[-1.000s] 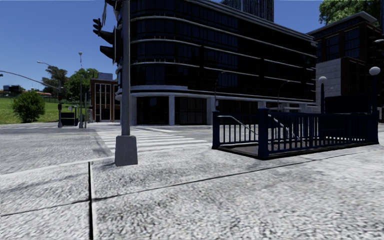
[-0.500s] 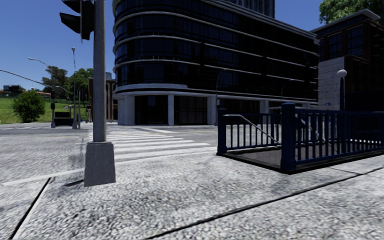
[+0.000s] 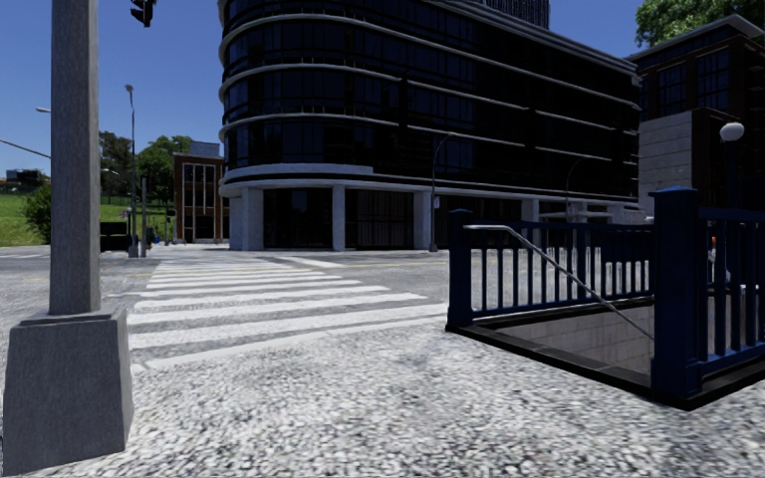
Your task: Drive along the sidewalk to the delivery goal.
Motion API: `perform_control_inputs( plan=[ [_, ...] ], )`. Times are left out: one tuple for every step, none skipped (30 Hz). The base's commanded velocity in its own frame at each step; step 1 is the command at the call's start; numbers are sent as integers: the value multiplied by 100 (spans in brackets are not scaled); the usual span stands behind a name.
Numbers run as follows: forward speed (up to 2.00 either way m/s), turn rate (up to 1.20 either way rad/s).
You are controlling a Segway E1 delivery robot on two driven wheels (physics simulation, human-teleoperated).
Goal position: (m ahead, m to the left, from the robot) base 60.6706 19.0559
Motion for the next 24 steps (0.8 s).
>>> perform_control_inputs(
  plan=[
    [200, 0],
    [200, 0],
    [200, 0],
    [200, 0],
    [200, 0],
    [200, 0],
    [200, 0],
    [200, 0],
    [200, 0],
    [200, 0],
    [200, 21],
    [200, 35],
    [200, 35],
    [200, 41],
    [200, 43],
    [200, 43],
    [200, 43],
    [200, 43],
    [200, 43],
    [200, 43],
    [200, 43],
    [200, 44],
    [200, 44],
    [200, 44]
  ],
)
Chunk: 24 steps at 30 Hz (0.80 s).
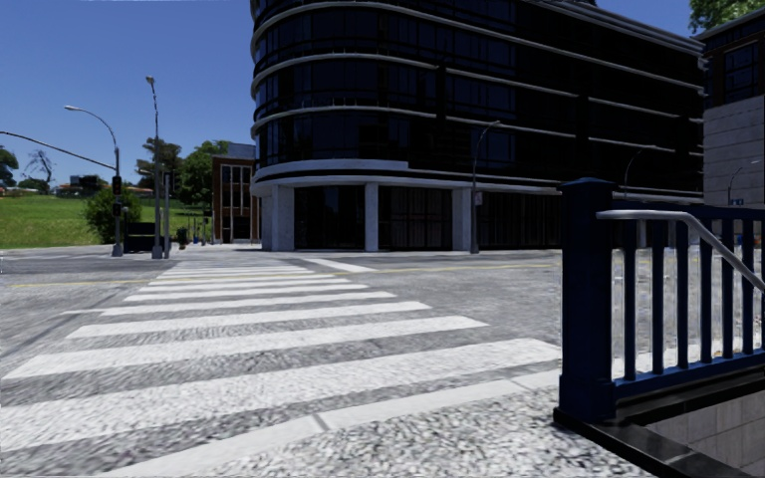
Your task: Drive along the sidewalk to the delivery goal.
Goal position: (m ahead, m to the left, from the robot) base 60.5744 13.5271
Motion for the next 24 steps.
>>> perform_control_inputs(
  plan=[
    [200, 44],
    [200, 44],
    [200, 44],
    [200, 44],
    [200, 44],
    [200, 44],
    [200, 44],
    [200, 44],
    [200, 44],
    [200, 44],
    [200, 44],
    [200, 44],
    [200, 44],
    [200, 44],
    [200, 44],
    [200, 44],
    [200, 44],
    [200, 44],
    [200, 44],
    [200, 44],
    [200, 44],
    [200, 44],
    [200, 44],
    [200, 44]
  ],
)
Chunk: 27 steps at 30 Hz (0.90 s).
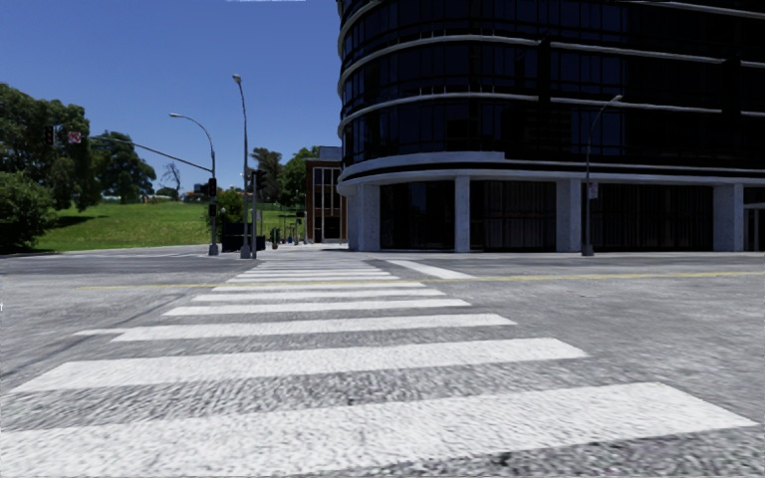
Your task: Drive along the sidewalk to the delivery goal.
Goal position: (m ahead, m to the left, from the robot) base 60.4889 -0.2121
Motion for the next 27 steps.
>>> perform_control_inputs(
  plan=[
    [200, 44],
    [200, 44],
    [200, 44],
    [200, 44],
    [200, 44],
    [200, 44],
    [200, 44],
    [200, 44],
    [200, 44],
    [200, 44],
    [200, 44],
    [200, 44],
    [200, 44],
    [200, 44],
    [200, 44],
    [200, 44],
    [200, 44],
    [200, 44],
    [200, 44],
    [200, 44],
    [200, 44],
    [200, 34],
    [200, 0],
    [200, 0],
    [200, 0],
    [200, 0],
    [200, 0]
  ],
)
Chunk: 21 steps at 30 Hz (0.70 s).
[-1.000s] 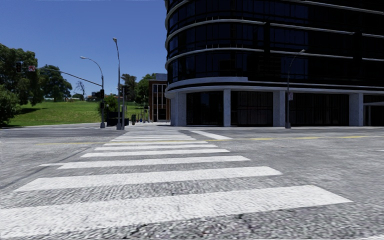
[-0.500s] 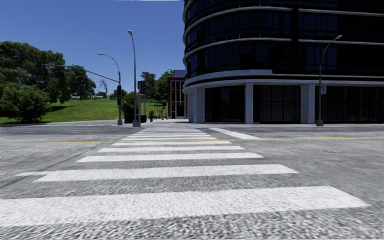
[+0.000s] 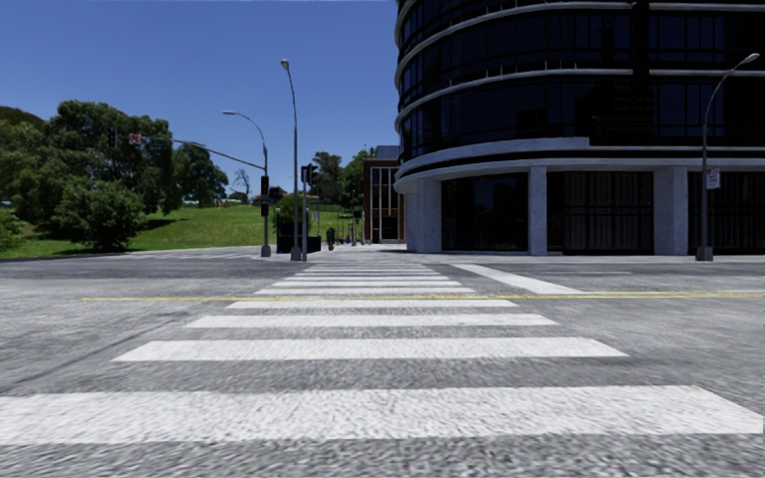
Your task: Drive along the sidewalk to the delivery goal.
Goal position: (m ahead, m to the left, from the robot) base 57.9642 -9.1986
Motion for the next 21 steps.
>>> perform_control_inputs(
  plan=[
    [200, 0],
    [200, 0],
    [200, 0],
    [200, 0],
    [200, 0],
    [200, 0],
    [200, 0],
    [200, 0],
    [200, 0],
    [200, 0],
    [200, 0],
    [200, 0],
    [200, 0],
    [200, 0],
    [200, 0],
    [200, -107],
    [200, -107],
    [200, -120],
    [200, -120],
    [200, -37],
    [200, 0]
  ],
)
